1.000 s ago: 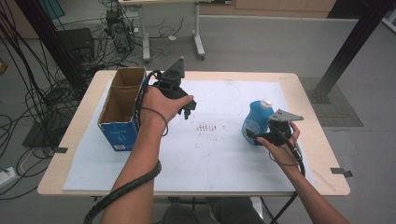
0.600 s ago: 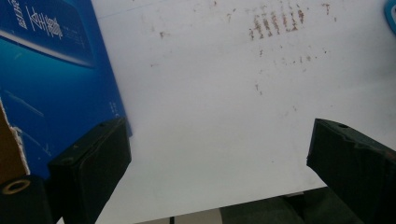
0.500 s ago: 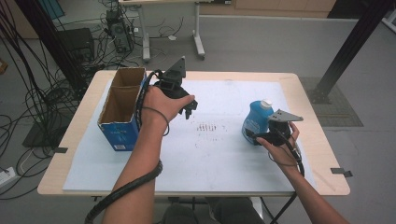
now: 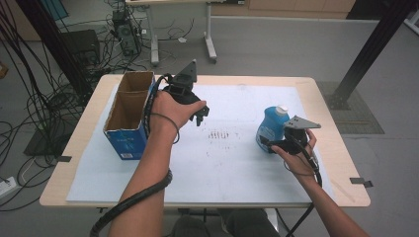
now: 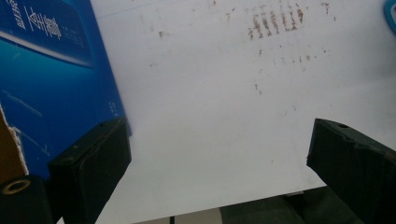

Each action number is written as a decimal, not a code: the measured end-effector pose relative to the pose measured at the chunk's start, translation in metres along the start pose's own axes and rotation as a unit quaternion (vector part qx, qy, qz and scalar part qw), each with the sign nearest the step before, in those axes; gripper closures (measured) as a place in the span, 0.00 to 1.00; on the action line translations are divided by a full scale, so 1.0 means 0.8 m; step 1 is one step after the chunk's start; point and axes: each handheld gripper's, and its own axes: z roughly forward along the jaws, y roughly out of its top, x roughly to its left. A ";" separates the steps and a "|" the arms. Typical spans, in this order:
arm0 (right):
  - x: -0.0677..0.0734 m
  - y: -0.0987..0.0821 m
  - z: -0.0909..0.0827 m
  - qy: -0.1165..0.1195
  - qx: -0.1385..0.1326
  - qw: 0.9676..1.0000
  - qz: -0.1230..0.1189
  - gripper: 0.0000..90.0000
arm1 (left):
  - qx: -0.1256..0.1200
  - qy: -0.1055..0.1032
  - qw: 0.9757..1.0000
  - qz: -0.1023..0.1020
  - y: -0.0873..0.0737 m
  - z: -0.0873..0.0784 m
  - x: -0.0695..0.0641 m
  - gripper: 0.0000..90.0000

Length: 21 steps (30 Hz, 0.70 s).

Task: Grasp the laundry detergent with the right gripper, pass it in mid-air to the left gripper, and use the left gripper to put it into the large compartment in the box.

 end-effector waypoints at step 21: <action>0.002 0.000 0.000 -0.002 -0.006 1.000 -0.003 0.01 | -0.001 0.000 1.000 -0.001 0.000 -0.002 0.000 0.07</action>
